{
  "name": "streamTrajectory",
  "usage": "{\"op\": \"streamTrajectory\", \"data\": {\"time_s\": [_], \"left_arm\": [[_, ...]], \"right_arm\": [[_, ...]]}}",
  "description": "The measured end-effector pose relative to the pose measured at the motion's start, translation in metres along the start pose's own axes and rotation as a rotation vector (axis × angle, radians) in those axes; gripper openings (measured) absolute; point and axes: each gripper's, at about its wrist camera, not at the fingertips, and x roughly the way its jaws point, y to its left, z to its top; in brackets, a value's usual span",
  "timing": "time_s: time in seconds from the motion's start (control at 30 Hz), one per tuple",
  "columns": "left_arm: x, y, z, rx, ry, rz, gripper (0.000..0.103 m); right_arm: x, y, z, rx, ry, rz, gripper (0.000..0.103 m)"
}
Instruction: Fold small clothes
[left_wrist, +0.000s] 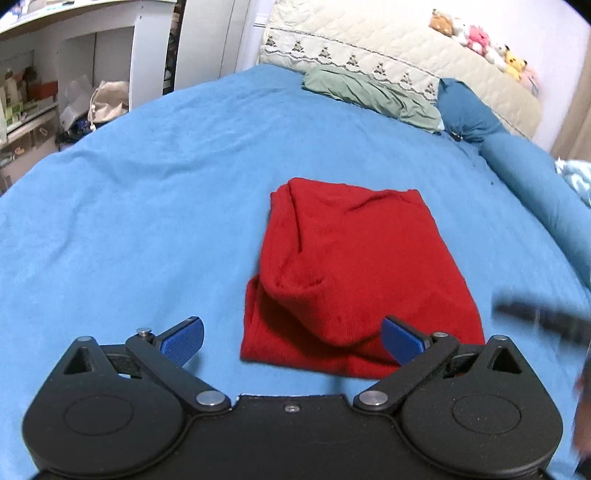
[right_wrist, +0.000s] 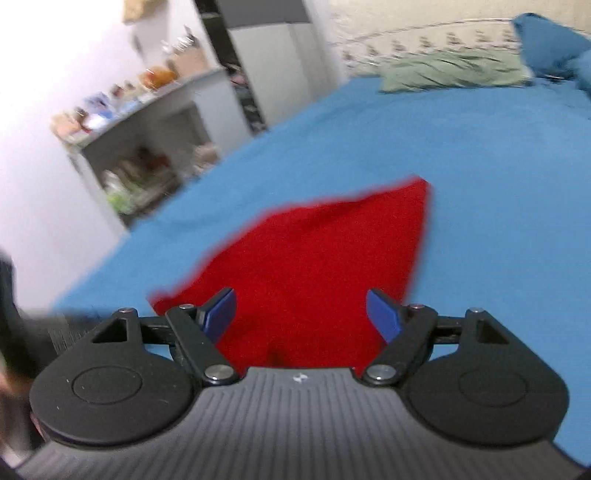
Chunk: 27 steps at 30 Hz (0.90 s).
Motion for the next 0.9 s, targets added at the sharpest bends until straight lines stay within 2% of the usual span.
{"op": "streamTrajectory", "data": {"time_s": [0.17,0.27,0.5,0.57,0.67,0.8,0.9], "left_arm": [[0.009,0.001,0.004,-0.039,0.001,0.021,0.103],[0.013,0.007,0.007,-0.047,0.001,0.02,0.103],[0.018,0.007,0.009,-0.032,-0.007,0.025,0.103],[0.019,0.007,0.009,-0.034,-0.01,0.024,0.103],[0.02,0.008,0.01,-0.031,-0.014,0.031,0.103],[0.018,0.018,0.008,0.012,-0.007,0.075,0.101],[0.026,0.027,-0.003,0.091,0.038,0.12,0.095]], "right_arm": [[0.021,0.007,-0.045,-0.048,0.058,-0.103,0.092],[0.029,0.011,-0.056,-0.03,0.039,-0.127,0.092],[0.032,0.011,-0.059,0.012,-0.025,-0.184,0.091],[0.04,0.012,-0.06,-0.037,0.005,-0.223,0.09],[0.04,0.017,-0.062,-0.095,-0.014,-0.264,0.088],[0.022,0.012,-0.058,-0.126,-0.072,-0.367,0.082],[0.012,0.005,-0.058,-0.199,-0.056,-0.358,0.082]]}}
